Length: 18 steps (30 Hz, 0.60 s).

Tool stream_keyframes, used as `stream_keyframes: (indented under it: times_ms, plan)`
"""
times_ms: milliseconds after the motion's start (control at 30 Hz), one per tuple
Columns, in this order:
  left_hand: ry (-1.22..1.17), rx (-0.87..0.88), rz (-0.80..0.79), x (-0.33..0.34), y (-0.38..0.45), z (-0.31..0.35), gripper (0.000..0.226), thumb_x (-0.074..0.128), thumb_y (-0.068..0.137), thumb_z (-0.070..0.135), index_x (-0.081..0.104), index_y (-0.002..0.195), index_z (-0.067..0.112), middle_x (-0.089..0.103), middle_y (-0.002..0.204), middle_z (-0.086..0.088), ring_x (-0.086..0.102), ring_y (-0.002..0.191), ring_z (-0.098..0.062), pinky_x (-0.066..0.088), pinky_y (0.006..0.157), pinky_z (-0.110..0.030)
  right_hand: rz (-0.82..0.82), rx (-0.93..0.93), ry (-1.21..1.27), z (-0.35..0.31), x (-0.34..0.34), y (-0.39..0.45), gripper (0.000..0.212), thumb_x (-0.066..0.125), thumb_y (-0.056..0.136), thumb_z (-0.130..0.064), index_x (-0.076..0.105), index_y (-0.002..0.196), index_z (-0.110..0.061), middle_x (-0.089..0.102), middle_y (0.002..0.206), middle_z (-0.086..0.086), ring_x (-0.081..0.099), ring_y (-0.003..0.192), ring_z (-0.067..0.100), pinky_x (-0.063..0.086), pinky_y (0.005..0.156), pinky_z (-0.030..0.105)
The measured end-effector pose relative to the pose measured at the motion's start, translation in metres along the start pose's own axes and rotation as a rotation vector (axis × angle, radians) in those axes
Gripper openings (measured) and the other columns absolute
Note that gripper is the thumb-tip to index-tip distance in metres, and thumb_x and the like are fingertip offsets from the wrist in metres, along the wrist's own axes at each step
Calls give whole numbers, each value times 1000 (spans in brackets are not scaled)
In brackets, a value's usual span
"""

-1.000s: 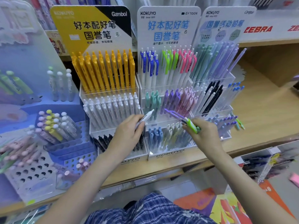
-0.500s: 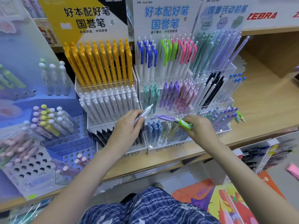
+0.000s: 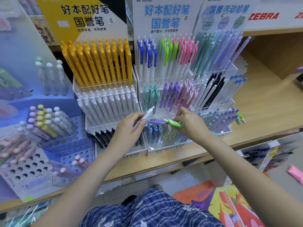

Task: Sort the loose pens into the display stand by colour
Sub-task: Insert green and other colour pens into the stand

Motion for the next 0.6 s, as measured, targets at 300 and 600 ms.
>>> stream_keyframes:
  times_ms: [300,600]
  plan:
    - [-279,-58,-237,0,13,18,18,47,95,12,61,90,22,59,63,13,49,50,5,39,52,-11,182,136,1090,-16,-46,-12,13,57,92,-19,69,92,-12,60,57,2,35,38,10,31,38,20]
    - [-377,-90,-155,-12,8,5,18,56,89,10,62,95,26,68,82,6,65,74,-4,53,70,-17,205,163,1213,-28,-63,-8,10,60,89,-10,66,81,-11,51,40,-11,32,34,6,29,35,19]
Point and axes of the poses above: each hand's wrist, its own y-axis towards the middle knuckle, its own x-axis out of the palm, z = x × y, the point moved 5 cm from there along y, towards the middle knuckle
